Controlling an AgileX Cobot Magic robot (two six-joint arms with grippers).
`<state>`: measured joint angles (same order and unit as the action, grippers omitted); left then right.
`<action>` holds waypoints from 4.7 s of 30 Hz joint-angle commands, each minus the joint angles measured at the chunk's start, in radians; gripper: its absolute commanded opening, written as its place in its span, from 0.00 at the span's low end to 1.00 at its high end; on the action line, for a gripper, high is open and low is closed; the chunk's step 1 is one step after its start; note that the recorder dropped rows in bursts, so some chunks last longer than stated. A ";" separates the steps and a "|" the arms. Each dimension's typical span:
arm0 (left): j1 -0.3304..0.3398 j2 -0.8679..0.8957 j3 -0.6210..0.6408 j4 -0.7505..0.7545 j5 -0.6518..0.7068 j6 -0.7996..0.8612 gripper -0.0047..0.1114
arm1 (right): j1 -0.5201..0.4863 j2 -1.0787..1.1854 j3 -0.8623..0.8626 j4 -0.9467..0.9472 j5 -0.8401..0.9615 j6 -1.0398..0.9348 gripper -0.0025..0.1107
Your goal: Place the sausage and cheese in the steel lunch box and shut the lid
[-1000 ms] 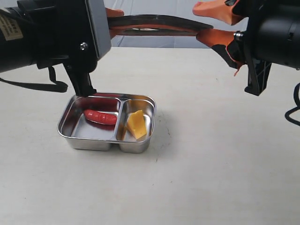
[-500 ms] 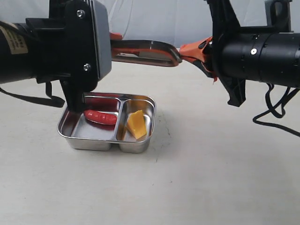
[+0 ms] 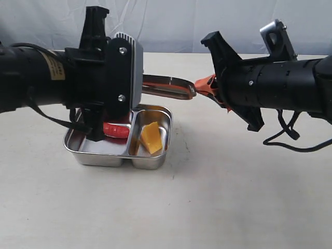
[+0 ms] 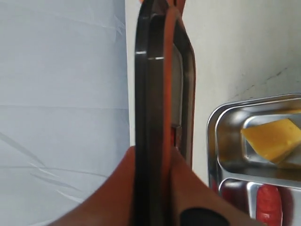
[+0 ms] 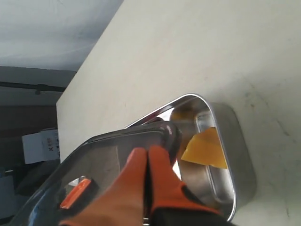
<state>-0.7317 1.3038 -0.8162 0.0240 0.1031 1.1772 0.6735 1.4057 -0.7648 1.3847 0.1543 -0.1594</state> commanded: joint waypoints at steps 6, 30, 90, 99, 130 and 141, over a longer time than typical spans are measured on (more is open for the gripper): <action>-0.008 0.093 -0.006 -0.011 -0.121 -0.016 0.04 | 0.004 0.101 -0.108 0.037 0.061 -0.136 0.01; 0.146 0.212 0.030 -0.024 -0.159 -0.015 0.04 | 0.001 0.145 -0.196 -0.156 -0.108 -0.214 0.01; 0.141 0.267 0.151 -0.102 0.169 -0.015 0.42 | -0.103 0.094 -0.196 -0.260 0.130 -0.208 0.01; 0.141 0.267 0.151 -0.104 0.181 -0.018 0.59 | -0.103 0.094 -0.196 -0.267 0.134 -0.208 0.01; 0.141 0.082 0.124 -0.047 0.334 -0.015 0.59 | -0.103 0.094 -0.196 -0.325 0.206 -0.197 0.01; 0.141 -0.043 0.124 -0.055 0.157 -0.070 0.04 | -0.103 0.096 -0.196 -0.364 0.206 -0.197 0.01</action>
<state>-0.5890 1.2610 -0.6905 -0.0204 0.3221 1.1457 0.5737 1.5049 -0.9569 1.0300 0.3575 -0.3529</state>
